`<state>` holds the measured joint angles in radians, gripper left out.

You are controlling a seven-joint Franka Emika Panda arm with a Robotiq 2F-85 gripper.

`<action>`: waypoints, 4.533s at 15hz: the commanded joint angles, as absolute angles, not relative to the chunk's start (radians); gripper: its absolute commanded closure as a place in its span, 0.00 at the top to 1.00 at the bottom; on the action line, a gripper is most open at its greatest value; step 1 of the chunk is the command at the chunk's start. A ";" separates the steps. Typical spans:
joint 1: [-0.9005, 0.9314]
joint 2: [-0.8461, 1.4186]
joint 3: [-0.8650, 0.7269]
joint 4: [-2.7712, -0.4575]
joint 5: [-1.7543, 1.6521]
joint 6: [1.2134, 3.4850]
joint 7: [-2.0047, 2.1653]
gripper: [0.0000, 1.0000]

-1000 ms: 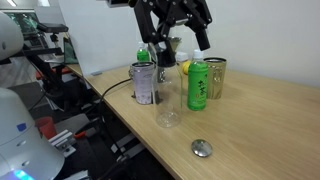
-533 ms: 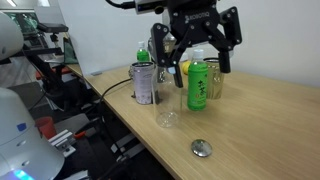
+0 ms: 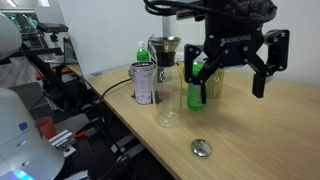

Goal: Pick up the small silver lid from the table and put it in the silver object on top the the plastic bottle.

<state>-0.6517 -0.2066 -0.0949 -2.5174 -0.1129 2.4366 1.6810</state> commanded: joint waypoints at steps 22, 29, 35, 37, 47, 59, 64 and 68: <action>-0.424 0.020 -0.334 -2.552 0.054 2.655 1.974 0.95; -0.381 0.051 -0.334 -2.547 0.128 2.641 1.956 0.97; -0.371 0.077 -0.340 -2.544 0.137 2.633 1.954 0.94; -0.370 0.078 -0.340 -2.543 0.140 2.630 1.953 0.84; -0.365 0.086 -0.340 -2.547 0.144 2.597 1.940 0.79; -0.360 0.102 -0.344 -2.541 0.134 2.578 1.949 0.17; -0.360 0.104 -0.344 -2.539 0.135 2.569 1.950 0.00; -0.358 0.100 -0.349 -2.537 0.111 2.580 1.970 0.01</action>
